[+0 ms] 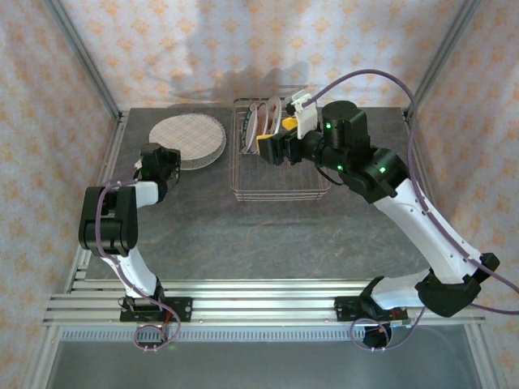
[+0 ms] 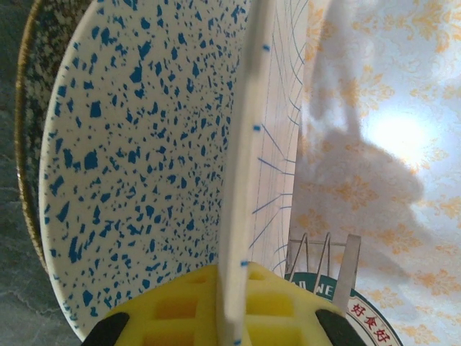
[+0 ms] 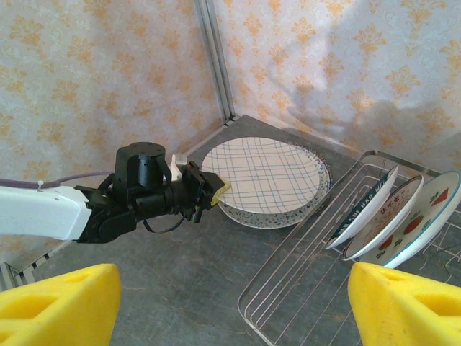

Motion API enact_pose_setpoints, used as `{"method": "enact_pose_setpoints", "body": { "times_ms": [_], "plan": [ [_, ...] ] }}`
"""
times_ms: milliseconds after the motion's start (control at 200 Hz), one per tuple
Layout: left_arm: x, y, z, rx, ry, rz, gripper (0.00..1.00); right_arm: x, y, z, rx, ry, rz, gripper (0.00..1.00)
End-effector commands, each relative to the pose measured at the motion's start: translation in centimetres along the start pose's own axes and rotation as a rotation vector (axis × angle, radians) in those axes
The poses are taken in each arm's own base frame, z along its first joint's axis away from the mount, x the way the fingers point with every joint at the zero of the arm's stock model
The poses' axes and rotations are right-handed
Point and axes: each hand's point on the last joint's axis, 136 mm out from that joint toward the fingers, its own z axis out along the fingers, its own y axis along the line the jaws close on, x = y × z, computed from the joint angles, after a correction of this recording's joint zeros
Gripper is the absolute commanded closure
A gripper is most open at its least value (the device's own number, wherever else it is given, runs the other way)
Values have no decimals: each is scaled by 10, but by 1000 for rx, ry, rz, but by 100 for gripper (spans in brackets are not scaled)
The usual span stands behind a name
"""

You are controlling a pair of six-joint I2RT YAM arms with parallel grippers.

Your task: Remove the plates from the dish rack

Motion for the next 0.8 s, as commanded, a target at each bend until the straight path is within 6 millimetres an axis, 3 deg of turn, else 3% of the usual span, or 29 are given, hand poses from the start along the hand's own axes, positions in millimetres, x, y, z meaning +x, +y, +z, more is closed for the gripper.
{"method": "enact_pose_setpoints", "body": {
  "times_ms": [0,796],
  "plan": [
    [-10,-42,5,130,-17,31,100,-15,1,-3,8,-41,2,18],
    [-5,-17,24,64,26,7,98,-17,3,7,-4,-31,4,18]
  ]
}}
